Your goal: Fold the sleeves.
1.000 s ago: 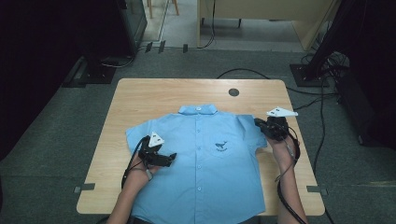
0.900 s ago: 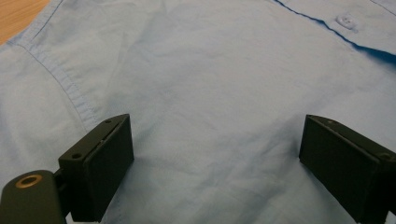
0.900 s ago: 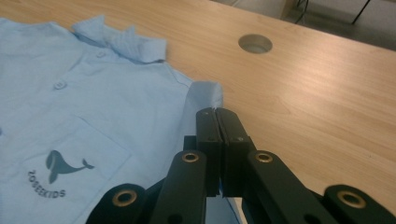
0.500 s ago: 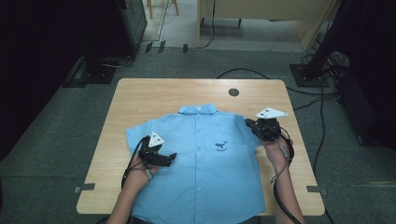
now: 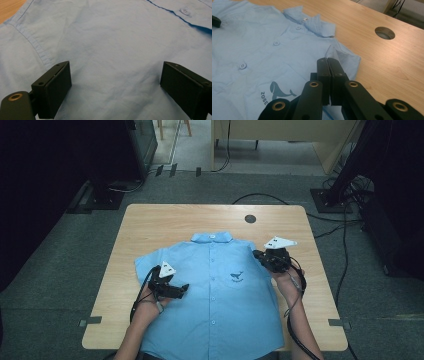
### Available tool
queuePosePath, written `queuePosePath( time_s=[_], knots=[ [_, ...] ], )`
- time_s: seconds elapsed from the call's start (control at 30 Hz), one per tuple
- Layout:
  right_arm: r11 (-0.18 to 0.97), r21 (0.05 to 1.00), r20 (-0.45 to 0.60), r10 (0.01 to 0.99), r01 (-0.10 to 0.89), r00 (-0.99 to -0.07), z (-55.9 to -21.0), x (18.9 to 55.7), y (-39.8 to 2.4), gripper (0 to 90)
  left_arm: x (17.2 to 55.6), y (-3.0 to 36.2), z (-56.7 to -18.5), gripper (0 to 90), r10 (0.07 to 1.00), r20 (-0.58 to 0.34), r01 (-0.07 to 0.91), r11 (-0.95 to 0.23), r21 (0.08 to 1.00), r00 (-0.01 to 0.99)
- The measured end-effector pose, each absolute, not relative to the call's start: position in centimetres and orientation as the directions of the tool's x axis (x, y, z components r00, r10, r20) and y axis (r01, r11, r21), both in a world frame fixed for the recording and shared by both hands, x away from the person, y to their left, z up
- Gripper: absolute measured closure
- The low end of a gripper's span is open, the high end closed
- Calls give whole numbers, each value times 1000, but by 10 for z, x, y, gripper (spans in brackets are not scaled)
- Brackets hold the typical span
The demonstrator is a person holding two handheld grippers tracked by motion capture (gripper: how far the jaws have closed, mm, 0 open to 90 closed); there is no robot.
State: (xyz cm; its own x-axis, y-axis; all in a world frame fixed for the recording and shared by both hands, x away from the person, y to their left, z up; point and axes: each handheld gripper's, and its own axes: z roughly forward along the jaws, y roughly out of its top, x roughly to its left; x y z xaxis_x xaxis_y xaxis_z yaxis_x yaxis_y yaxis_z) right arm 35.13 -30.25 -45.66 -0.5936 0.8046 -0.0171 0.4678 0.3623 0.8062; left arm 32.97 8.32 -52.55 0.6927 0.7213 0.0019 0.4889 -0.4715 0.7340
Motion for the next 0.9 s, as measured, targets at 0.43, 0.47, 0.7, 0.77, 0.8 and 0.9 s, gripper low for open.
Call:
queuePosePath(
  time_s=[0.43, 0.47, 0.7, 0.77, 0.8, 0.9],
  knots=[
    [349, 811, 2, 800, 469, -600, -464, 355, -296, 886, 330, 83, -525, 99, 722, 2, 489, -471, 734, 692],
    [352, 812, -1, 798, 466, -602, -464, 355, -295, 886, 330, 83, -525, 100, 721, 2, 489, -472, 734, 693],
    [382, 806, -26, 786, 453, -617, -465, 354, -286, 884, 330, 83, -526, 99, 721, 2, 489, -471, 734, 693],
    [386, 800, -23, 784, 459, -620, -467, 354, -283, 884, 330, 83, -525, 99, 721, 2, 489, -472, 734, 693],
    [387, 799, -23, 784, 460, -620, -468, 355, -283, 884, 330, 83, -525, 99, 721, 2, 489, -472, 734, 693],
    [389, 794, -9, 776, 467, -631, -471, 356, -278, 884, 330, 83, -525, 99, 721, 2, 489, -472, 734, 693]
  ],
)
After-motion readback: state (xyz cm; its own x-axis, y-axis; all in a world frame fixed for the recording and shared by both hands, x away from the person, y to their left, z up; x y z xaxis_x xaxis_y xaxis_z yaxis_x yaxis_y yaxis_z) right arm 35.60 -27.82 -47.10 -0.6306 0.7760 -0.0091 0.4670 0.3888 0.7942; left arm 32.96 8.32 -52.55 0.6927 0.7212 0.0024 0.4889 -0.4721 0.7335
